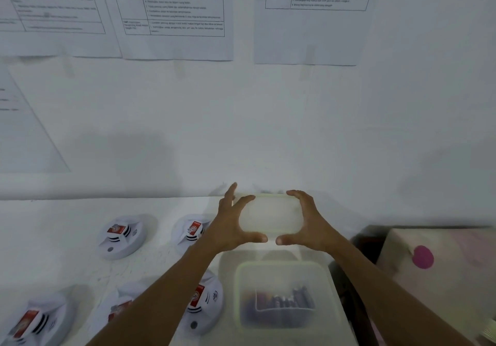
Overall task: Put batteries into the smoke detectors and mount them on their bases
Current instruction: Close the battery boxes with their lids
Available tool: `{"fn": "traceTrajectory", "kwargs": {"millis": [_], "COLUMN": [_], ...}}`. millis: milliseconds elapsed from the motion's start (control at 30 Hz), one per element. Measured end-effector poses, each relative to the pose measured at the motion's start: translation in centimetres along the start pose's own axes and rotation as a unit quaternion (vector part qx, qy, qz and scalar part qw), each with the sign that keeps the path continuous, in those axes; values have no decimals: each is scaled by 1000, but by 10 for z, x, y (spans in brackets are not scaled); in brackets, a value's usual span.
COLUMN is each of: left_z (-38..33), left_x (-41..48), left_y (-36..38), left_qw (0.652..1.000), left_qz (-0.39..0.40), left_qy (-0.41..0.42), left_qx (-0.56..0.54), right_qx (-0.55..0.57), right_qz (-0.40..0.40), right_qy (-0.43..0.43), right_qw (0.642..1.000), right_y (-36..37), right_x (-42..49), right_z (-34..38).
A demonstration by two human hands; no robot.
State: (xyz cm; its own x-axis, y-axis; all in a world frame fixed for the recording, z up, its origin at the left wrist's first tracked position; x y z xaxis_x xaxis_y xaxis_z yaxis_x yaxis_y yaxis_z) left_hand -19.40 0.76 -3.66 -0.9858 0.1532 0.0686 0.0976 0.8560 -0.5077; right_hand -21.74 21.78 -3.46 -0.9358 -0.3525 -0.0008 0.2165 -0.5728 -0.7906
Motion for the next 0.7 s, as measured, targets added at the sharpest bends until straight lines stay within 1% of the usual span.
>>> {"fn": "traceTrajectory", "kwargs": {"millis": [67,167,233,300,500,633,700], "left_z": [2,11,17,18,10,12,11], "left_x": [-8,-19,-24,-24,-6,3,1], "left_y": [-2,-3,-1,0,2,2,0], "left_qw": [999,992,987,984,985,988,994], "left_qz": [-37,-77,-89,-96,-106,-81,-59], "left_qy": [-15,-35,-46,-47,-50,-64,-64], "left_qx": [-26,-96,-128,-140,-124,-111,-64], "right_qx": [40,100,113,112,105,133,125], "right_qz": [-26,-58,-72,-83,-106,-97,-93], "right_qy": [17,63,86,92,97,117,114], "right_qw": [999,991,987,986,984,979,981], "right_y": [0,0,2,4,2,2,0], "right_x": [-8,-17,-21,-22,-12,-8,-11], "right_z": [-4,-13,-16,-15,-11,-16,-14]}}
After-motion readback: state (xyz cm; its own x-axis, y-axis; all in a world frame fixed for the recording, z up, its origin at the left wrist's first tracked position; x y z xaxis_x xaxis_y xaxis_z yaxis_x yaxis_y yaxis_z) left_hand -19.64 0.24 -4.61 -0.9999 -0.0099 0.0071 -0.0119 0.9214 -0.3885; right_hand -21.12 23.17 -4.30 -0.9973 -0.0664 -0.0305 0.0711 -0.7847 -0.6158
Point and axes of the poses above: each hand's wrist, its own x-axis towards the middle knuckle, its own y-axis out of the palm, z = x × y, the point moved 5 cm from there along x, towards the middle knuckle, and after that the axes turned 13 degrees about -x, right-handed, at the moved point
